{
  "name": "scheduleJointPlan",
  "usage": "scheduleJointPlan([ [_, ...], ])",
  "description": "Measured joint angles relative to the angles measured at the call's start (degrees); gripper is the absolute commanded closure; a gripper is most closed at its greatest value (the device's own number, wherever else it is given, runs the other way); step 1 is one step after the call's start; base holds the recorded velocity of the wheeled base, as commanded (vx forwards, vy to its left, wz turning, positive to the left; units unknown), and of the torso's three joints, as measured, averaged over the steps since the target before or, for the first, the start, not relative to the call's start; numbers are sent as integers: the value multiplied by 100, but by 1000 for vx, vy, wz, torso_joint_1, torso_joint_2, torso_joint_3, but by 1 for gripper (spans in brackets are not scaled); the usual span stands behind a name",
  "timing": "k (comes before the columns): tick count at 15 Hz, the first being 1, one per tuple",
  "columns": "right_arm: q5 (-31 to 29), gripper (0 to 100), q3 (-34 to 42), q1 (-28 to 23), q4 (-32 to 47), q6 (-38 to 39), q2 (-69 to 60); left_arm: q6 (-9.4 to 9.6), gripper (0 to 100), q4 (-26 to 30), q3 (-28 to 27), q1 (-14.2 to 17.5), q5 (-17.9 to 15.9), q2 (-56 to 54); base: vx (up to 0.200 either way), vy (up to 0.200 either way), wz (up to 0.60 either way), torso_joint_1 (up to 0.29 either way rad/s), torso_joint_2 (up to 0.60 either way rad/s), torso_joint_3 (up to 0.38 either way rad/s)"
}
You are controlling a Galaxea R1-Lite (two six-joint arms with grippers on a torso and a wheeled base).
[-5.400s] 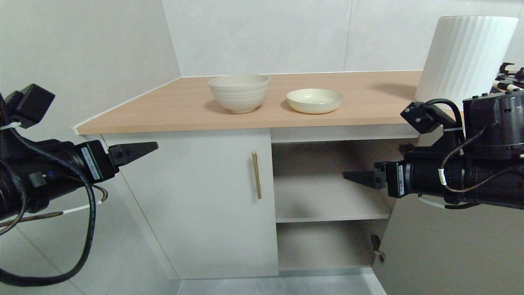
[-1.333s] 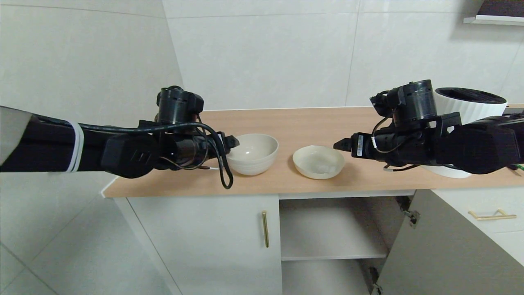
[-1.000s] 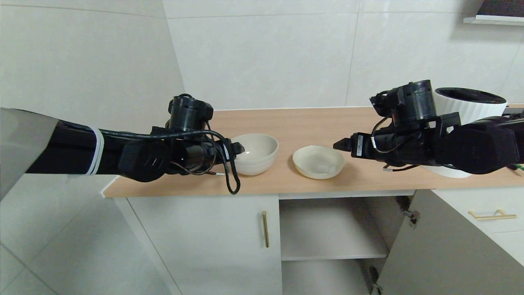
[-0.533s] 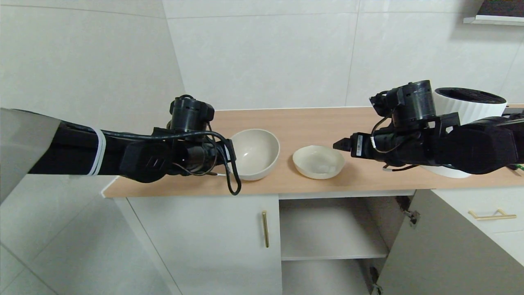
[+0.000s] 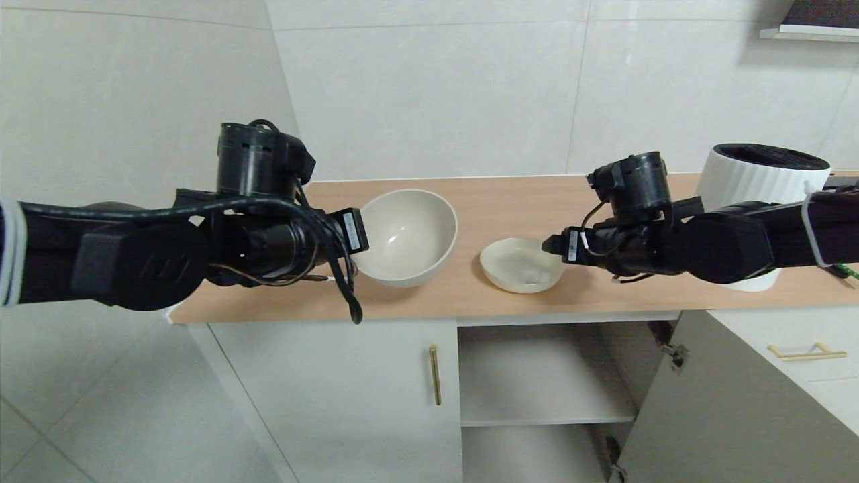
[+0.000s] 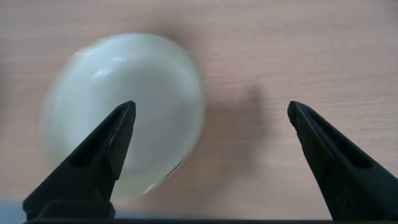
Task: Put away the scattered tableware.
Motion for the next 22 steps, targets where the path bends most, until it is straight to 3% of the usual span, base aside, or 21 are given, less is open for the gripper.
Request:
scheduleJointPlan([
  [4, -56, 0, -127, 9, 0, -2, 411, 2, 100, 0, 128, -24, -57, -336, 0, 0, 0, 0, 0, 0],
  [5, -59, 100, -132, 9, -2, -2, 472, 2, 100, 0, 135, -30, -57, -366, 0, 0, 0, 0, 0, 0],
  [15, 126, 100, 15, 9, -9, 282, 132, -5, 100, 0, 380, -41, -112, -684, 0, 0, 0, 0, 0, 0],
  [19, 1181, 100, 963, 6, -5, 310, -923, -2, 100, -5, 1034, -37, -536, -1170, 0, 0, 0, 0, 0, 0],
  [22, 1872, 100, 1938, 9, -2, 304, -1801, 0, 100, -7, 1490, -37, -635, -1504, 0, 0, 0, 0, 0, 0],
])
